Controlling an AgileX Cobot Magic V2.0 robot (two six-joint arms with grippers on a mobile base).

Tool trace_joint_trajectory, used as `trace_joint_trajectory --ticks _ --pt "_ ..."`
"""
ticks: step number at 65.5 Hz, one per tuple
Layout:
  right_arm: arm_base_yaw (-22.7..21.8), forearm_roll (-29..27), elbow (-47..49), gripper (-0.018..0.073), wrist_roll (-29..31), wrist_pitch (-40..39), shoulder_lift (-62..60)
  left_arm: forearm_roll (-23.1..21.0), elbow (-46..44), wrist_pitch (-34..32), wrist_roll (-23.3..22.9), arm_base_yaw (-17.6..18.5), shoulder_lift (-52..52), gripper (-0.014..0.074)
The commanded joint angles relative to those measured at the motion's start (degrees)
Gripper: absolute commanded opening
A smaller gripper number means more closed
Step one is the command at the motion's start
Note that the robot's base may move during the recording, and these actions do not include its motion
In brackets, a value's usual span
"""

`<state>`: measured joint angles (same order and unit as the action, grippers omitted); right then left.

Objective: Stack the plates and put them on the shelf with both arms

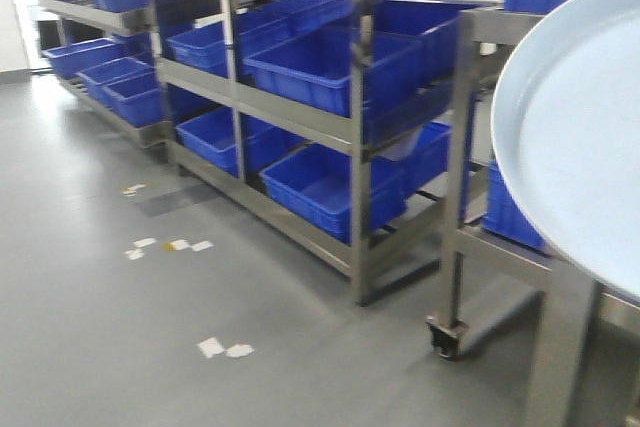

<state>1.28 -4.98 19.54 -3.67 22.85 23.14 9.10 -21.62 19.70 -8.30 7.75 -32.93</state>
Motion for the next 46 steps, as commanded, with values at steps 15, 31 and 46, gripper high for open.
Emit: trace_joint_trajectory --ticks 15,31,46 --pt "-0.4 -0.6 1.7 0.0057 0.1 -5.6 0.2 0.1 -1.5 -4.5 -0.2 0.5 -0.2 0.0088" --pt "-0.4 -0.6 1.7 0.0057 0.1 -5.6 0.2 0.1 -1.5 -4.5 -0.2 0.5 -0.2 0.0088" --pt "-0.4 -0.6 1.7 0.0057 0.1 -5.6 0.2 0.1 -1.5 -4.5 -0.2 0.5 -0.2 0.0088"
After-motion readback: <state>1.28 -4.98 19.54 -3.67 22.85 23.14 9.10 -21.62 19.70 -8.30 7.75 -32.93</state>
